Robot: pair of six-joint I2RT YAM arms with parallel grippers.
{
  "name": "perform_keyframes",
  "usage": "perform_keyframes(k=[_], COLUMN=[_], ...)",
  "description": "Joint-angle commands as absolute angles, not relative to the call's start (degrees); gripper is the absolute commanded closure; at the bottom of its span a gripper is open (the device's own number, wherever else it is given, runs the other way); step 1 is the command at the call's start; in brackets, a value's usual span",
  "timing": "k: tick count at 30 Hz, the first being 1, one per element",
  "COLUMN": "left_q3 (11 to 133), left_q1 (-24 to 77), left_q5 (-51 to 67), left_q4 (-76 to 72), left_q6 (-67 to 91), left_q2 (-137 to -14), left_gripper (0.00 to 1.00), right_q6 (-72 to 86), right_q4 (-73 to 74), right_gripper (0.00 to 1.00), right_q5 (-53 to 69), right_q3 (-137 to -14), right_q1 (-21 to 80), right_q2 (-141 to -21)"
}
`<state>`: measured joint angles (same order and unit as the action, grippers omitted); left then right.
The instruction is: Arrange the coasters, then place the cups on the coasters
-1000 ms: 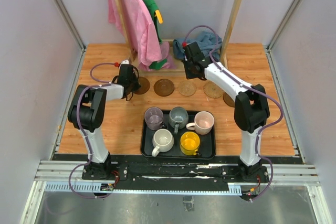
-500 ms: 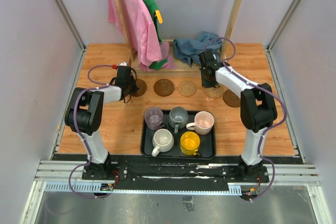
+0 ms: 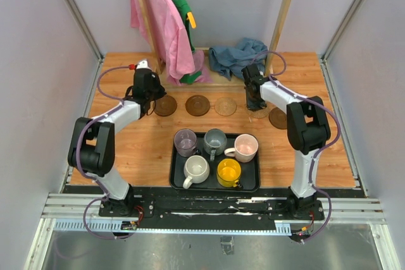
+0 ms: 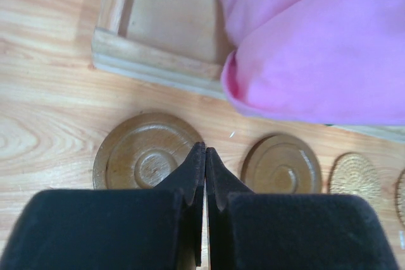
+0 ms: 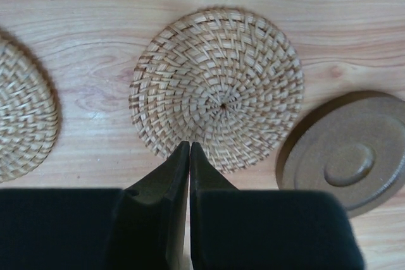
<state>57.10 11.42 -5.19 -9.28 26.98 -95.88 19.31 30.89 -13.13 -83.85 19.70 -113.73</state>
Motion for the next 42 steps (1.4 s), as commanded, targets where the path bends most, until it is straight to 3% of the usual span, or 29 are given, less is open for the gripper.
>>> perform_keyframes(k=[1, 11, 42], left_q3=[55.93, 51.07, 50.98], left_q1=[11.07, 11.07, 11.07], left_q5=[-4.59, -6.21, -6.63], left_q4=[-10.92, -10.48, -9.32], left_q6=[26.33, 27.59, 28.21], left_q2=[-90.44, -82.35, -84.01], left_gripper=[0.99, 0.99, 0.99], right_q6=[19.94, 19.77, 19.13], right_q4=[32.27, 31.99, 32.08], right_gripper=[0.96, 0.97, 0.98], right_q5=[-13.15, -7.15, -7.20], right_q3=[-86.60, -88.33, -86.86], right_q1=[18.20, 18.19, 20.83], right_q2=[-117.89, -120.38, -115.35])
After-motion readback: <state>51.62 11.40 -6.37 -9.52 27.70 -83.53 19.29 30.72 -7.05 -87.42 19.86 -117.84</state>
